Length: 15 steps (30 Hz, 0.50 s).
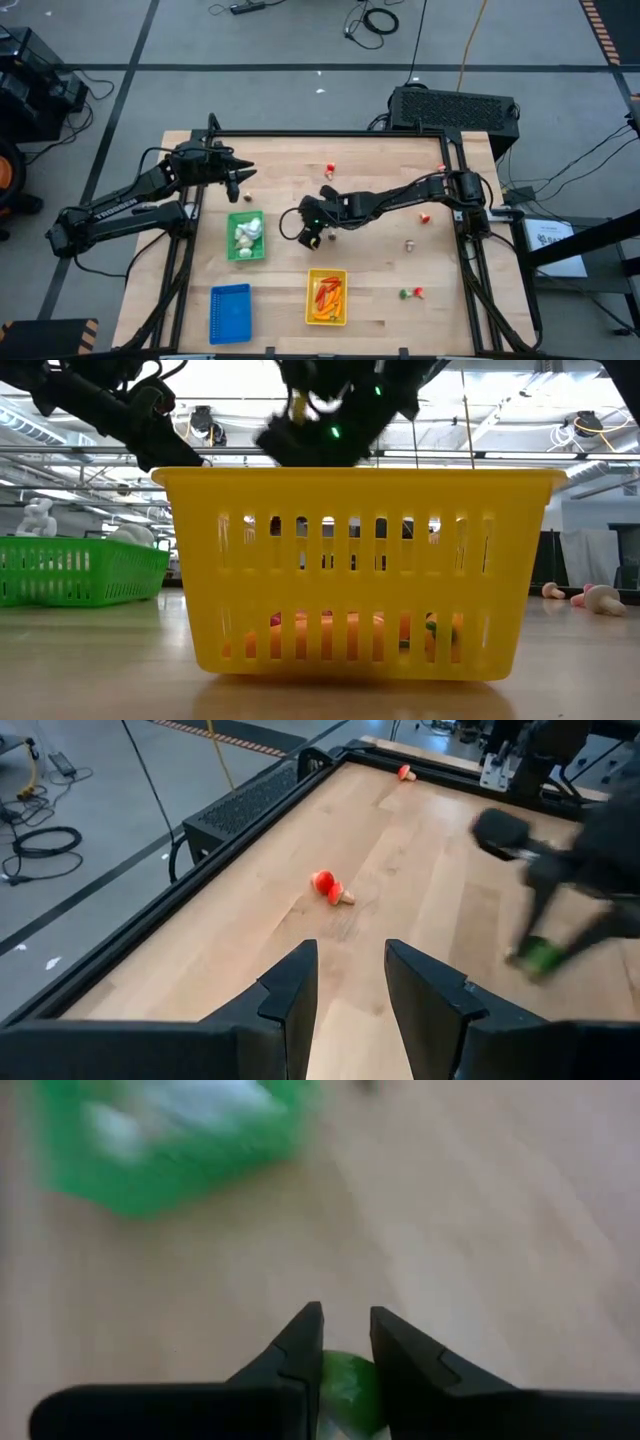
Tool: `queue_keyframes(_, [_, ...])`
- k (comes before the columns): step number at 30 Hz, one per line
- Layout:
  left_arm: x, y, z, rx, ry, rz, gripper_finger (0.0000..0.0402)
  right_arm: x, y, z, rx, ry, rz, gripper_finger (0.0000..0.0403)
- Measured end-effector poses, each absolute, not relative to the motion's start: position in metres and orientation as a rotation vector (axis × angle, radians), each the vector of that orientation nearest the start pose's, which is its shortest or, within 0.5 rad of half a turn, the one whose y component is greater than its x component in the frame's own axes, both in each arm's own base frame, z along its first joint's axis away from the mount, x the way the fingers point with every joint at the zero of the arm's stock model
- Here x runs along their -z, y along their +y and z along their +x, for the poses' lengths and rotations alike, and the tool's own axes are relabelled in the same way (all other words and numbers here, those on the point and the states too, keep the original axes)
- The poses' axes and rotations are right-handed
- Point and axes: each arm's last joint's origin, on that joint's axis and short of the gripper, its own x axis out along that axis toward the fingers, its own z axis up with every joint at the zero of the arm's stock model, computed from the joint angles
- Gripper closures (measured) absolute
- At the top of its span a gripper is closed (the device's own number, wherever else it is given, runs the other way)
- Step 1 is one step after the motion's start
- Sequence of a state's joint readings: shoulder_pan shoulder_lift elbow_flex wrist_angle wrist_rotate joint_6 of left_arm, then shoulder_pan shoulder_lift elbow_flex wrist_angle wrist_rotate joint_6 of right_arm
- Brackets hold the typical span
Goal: Sort produce into baskets
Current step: Put the green mushroom into the blue basket
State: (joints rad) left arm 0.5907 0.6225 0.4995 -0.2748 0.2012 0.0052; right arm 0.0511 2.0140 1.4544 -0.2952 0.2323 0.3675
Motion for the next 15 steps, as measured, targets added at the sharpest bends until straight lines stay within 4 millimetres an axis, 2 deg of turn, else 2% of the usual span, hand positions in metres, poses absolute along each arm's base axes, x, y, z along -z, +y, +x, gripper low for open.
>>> queue_keyframes(8, [-0.25, 0.077, 0.123, -0.419, 0.374, -0.142, 0.0276, -0.217, 0.05, 0.457, -0.036, 0.51, 0.197, 0.0337])
queue_keyframes(15, [-0.246, 0.077, 0.122, -0.443, 0.409, -0.191, 0.0276, -0.216, 0.094, 0.469, -0.186, 0.259, 0.1, 0.0337])
